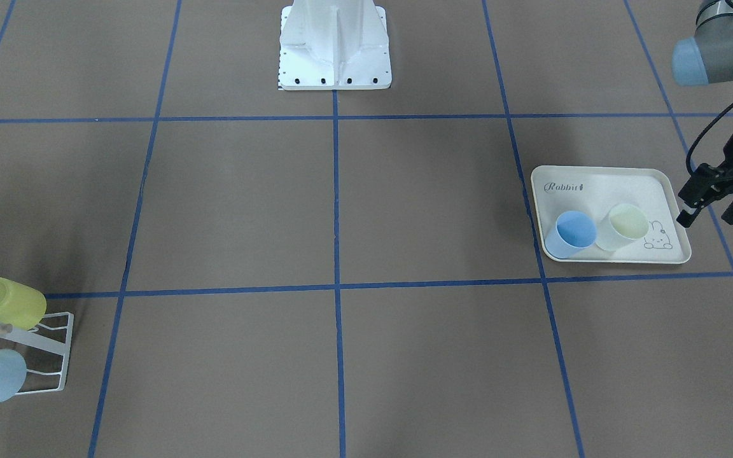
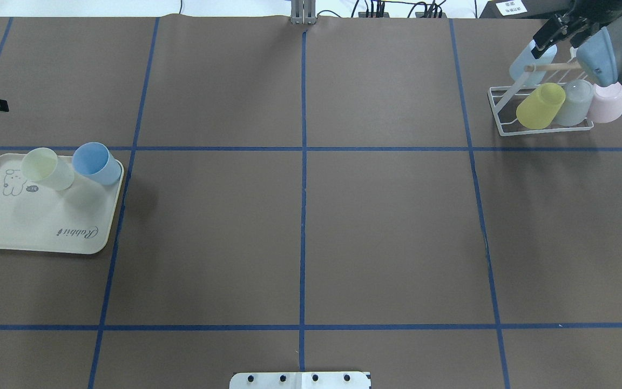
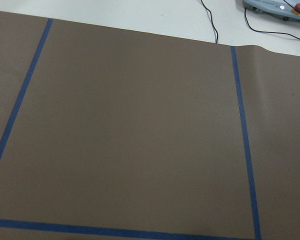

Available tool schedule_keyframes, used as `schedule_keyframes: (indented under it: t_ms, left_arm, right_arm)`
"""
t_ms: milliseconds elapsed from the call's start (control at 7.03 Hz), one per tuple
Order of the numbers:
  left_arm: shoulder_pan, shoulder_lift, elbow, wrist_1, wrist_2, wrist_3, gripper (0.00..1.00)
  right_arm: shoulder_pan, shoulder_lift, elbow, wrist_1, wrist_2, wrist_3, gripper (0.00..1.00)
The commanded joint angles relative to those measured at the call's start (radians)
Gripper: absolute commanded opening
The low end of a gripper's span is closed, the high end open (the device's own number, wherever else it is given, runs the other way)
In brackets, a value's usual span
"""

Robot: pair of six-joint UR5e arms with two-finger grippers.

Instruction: Transfer IKEA cup to right arm and place on rack

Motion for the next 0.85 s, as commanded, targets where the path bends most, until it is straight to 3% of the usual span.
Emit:
schedule_keyframes:
  t_ms: [0,142,285,569,711]
  left_arm:
    - [-0.005,0.073,-0.048,0.068,-0.051,0.006,1.0]
    - [0.0,0.14,-0.078,0.058,-0.06,0.007,1.0]
    - [0.004,0.133,-0.069,0.083,-0.088,0.003,0.98]
    - [0.011,-0.001,0.033,0.193,-0.103,0.003,0.93]
    - [0.03,-0.014,0.056,0.192,-0.103,0.003,0.9]
  right_arm:
    - [0.016,0.0,0.024,-0.001,0.006,0.01,0.99]
    - [0.019,0.0,0.035,-0.001,0.009,0.01,0.99]
    - [0.02,-0.008,0.061,-0.003,0.007,0.028,0.99]
    - [0.018,-0.029,0.096,-0.001,0.009,0.047,0.99]
    - [0.018,-0.049,0.133,-0.001,0.009,0.074,0.99]
